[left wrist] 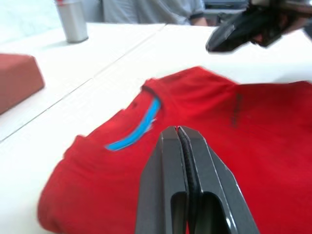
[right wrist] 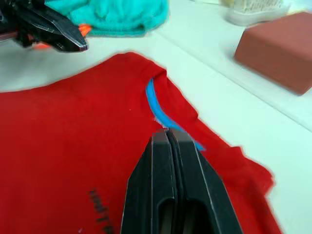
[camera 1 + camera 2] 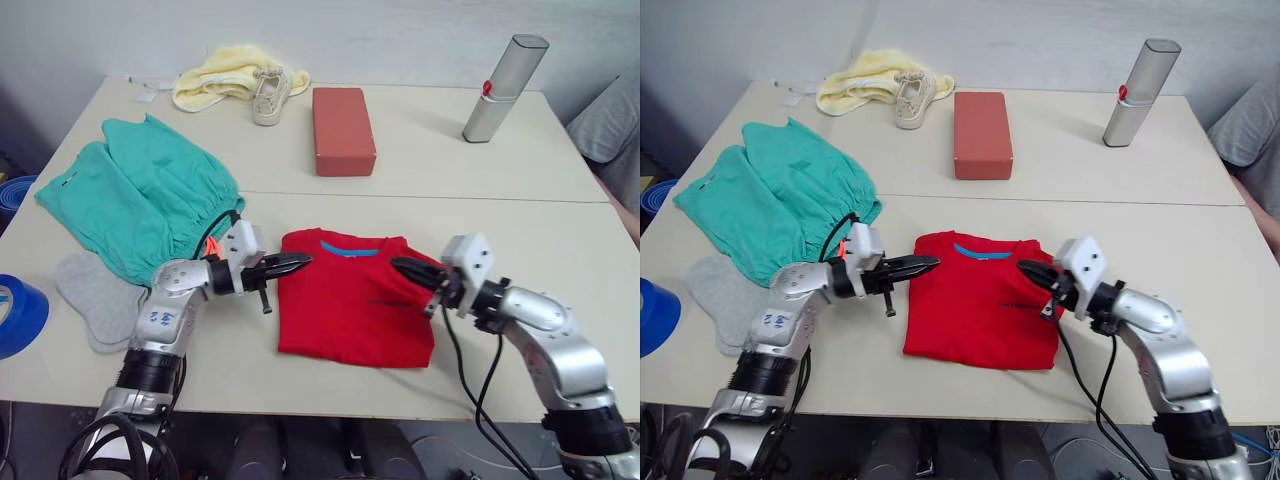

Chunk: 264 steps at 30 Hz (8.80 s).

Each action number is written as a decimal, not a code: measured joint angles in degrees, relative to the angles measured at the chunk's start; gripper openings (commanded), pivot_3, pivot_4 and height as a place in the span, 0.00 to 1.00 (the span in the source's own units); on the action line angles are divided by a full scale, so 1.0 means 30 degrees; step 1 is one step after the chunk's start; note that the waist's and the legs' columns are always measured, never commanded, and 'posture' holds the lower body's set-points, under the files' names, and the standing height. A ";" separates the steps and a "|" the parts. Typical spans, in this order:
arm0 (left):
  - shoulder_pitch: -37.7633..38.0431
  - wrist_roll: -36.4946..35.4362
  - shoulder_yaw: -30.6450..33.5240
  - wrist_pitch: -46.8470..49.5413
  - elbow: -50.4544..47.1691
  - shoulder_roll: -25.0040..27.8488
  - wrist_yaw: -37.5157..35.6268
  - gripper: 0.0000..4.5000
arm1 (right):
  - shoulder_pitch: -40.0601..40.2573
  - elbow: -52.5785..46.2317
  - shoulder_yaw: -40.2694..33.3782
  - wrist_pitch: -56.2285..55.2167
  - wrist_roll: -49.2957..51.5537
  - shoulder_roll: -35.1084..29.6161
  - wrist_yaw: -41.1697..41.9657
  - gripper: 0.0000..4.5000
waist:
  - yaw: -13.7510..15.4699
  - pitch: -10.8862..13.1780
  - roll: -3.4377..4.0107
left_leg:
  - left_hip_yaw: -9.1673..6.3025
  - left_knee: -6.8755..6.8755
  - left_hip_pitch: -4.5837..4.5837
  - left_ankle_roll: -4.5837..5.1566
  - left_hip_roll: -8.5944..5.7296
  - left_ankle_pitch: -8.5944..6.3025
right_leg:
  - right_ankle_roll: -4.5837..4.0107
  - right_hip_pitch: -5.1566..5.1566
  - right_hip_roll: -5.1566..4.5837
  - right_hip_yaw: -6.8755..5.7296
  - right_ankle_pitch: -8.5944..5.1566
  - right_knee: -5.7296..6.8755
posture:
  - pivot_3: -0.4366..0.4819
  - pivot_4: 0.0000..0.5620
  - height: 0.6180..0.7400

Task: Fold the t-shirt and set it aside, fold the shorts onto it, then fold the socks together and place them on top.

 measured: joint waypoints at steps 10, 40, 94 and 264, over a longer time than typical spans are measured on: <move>-0.1578 0.2316 -0.0136 0.0780 0.2806 -0.0851 0.4063 0.01 | -0.0776 0.5983 -0.1003 -0.3227 -0.1271 0.0244 -0.0174 0.00 | -0.0083 0.0002 -0.0001 | 0.0121 0.0039 -0.0010 0.0034 0.0018 -0.0017 | 0.0056 -0.0070 0.0005 -0.0016 0.0024 0.0046 | 0.48 0.27 1.00; 0.7136 -0.6664 0.3171 0.2257 -0.7040 0.4996 -0.7256 0.99 | 0.0628 -0.1559 -0.7757 2.4280 1.5215 -0.3608 -0.3774 1.00 | -0.0574 -0.0036 -0.0048 | -0.0040 -0.0293 0.0015 -0.0039 0.0080 -0.0036 | -0.0044 -0.0002 0.0014 0.0014 -0.0012 -0.0169 | 0.48 0.27 1.00; 0.4002 -0.6570 0.2822 0.1770 -0.4483 0.4112 -0.7528 1.00 | 0.4707 0.7604 -1.3265 1.7629 0.9042 -0.9679 -0.2744 0.01 | -0.0414 -0.0092 0.0040 | 0.0057 -0.0296 -0.0261 -0.0003 0.0030 0.0036 | 0.0088 -0.0245 0.0019 0.0072 0.0091 -0.0342 | 0.48 0.27 1.00; 1.7247 -0.7846 0.8240 0.8922 -1.1274 1.6068 -1.0470 0.00 | 0.9552 -0.4869 -0.1277 -0.6635 0.1584 -0.6421 0.8207 0.00 | -0.0500 -0.0093 -0.0130 | 0.0496 -0.0088 0.0071 -0.0097 0.0266 -0.0116 | -0.0210 -0.0245 -0.0042 -0.0242 -0.0056 0.0084 | 0.48 0.27 1.00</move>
